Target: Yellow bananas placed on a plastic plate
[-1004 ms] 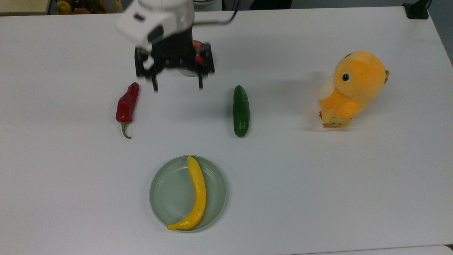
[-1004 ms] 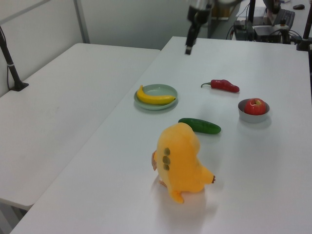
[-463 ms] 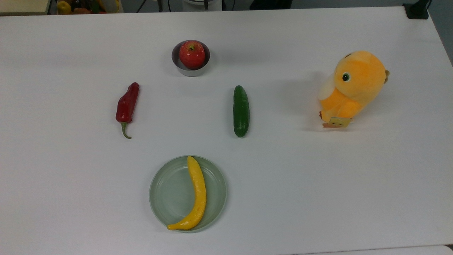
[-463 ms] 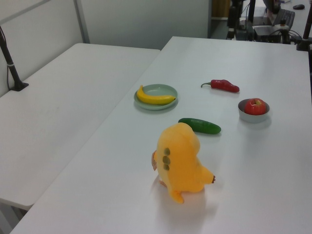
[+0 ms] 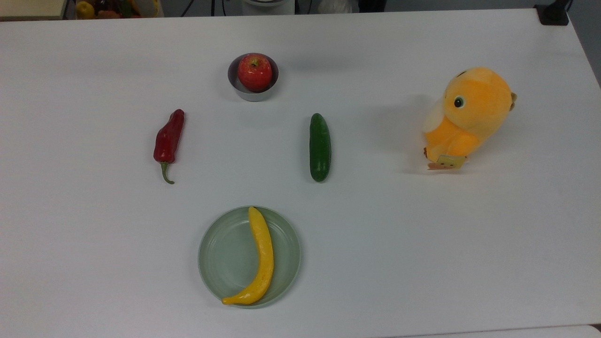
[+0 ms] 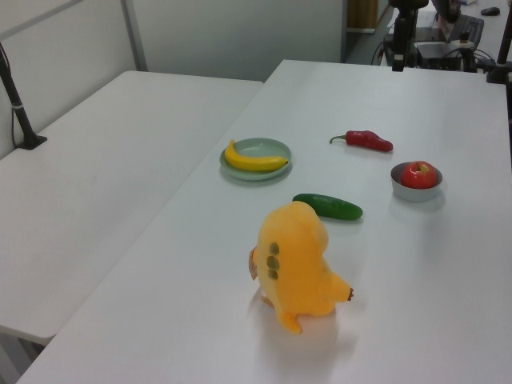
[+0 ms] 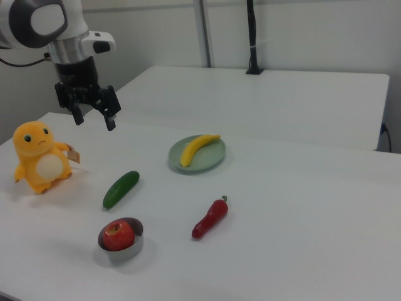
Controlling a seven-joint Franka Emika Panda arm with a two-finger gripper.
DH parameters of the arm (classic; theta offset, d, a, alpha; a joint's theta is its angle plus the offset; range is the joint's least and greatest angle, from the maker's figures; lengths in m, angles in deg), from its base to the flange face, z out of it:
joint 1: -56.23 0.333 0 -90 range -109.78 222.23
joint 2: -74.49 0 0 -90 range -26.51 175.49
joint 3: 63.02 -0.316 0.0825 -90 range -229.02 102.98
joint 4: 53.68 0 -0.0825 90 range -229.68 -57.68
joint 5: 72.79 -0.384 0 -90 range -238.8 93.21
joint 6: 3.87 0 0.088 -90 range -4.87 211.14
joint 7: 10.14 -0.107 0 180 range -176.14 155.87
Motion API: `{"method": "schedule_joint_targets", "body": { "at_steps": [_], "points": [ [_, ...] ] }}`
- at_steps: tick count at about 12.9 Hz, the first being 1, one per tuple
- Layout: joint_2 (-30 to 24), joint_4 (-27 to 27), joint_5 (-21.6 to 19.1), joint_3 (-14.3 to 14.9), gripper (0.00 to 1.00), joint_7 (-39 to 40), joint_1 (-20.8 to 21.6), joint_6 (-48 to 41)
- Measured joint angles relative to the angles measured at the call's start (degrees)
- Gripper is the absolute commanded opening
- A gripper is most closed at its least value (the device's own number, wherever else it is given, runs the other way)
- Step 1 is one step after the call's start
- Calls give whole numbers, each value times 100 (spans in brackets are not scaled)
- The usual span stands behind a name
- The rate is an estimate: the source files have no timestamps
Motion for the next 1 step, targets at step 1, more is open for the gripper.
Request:
{"method": "schedule_joint_targets", "body": {
  "at_steps": [1],
  "points": [
    [0, 0, 0, 2, 100, -4, -1, 4]
  ]
}}
